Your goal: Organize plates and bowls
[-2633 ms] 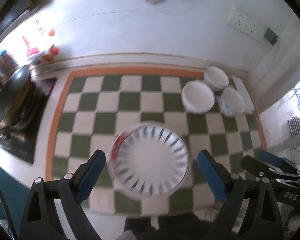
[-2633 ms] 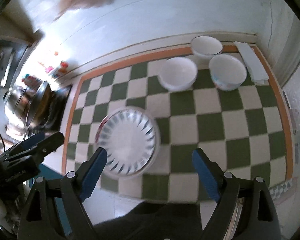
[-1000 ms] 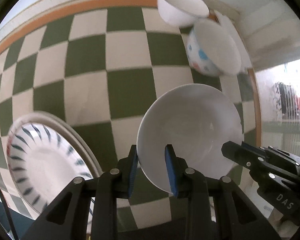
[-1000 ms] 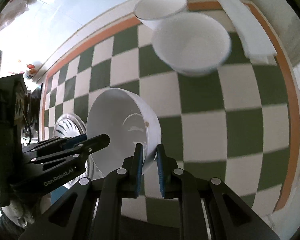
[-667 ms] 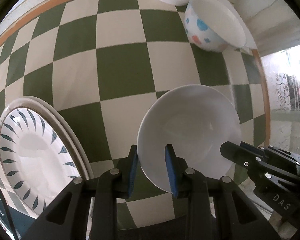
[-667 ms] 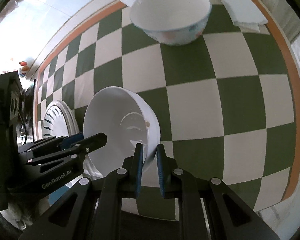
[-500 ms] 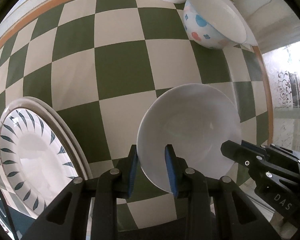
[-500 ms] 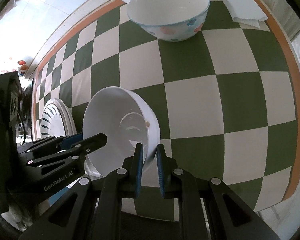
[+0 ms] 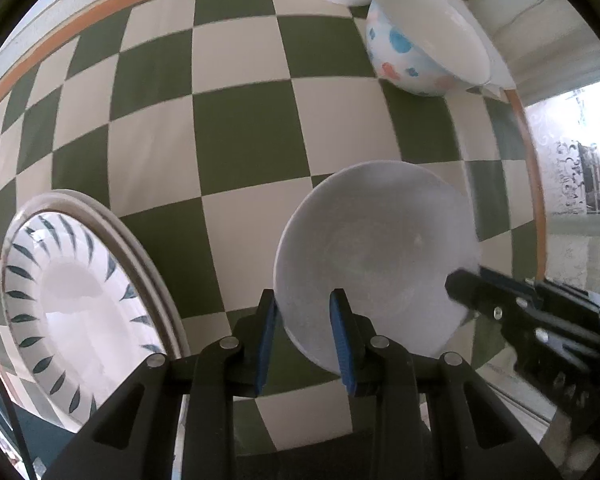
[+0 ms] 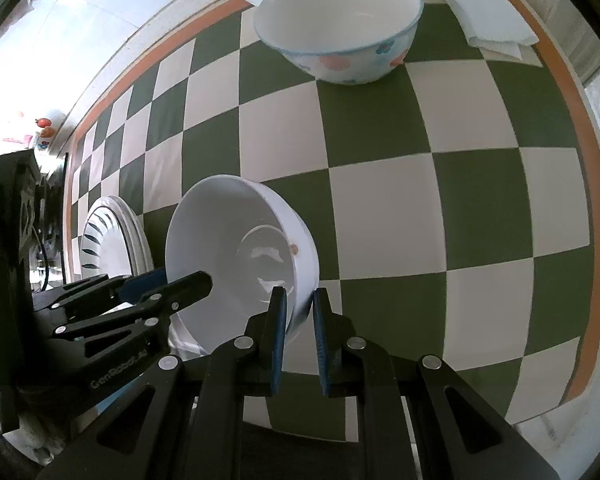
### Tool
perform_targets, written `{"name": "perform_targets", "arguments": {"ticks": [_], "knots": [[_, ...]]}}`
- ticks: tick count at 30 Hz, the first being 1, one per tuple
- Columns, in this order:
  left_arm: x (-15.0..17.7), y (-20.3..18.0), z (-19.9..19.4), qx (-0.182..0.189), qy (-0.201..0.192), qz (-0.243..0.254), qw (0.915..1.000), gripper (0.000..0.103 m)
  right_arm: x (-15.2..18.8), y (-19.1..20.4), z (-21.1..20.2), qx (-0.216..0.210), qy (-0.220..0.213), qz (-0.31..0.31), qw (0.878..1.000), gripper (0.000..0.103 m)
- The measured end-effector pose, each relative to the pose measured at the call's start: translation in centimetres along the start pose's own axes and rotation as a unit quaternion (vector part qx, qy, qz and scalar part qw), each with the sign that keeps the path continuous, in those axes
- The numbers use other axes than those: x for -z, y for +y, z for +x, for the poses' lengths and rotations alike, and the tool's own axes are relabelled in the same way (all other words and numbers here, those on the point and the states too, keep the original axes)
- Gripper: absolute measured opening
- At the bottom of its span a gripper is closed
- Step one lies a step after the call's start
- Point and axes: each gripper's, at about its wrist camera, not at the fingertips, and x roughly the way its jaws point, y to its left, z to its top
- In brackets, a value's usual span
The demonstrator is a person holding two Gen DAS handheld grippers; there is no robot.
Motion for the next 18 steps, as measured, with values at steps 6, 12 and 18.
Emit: {"name": "perform_targets", "arguments": {"ticks": [6,12,18], "knots": [[-0.6,-0.8,-6.7,0.014,-0.066,0.005,0.9977,0.025,-1.3,-1.4,-4.2,-0.023,-0.032,0.02,0.999,0.016],[-6.9,-1.8,-9.6,0.024,-0.107,0.007,0.994,0.034,-5.4,-4.1,-8.8,-0.031,-0.097,0.048,0.994,0.043],[-13.4,-3.4,-5.8,0.014,-0.073,0.02,0.9971,0.034,-10.8,-7.3,-7.1,-0.027,-0.103,0.084,0.991,0.043]]}}
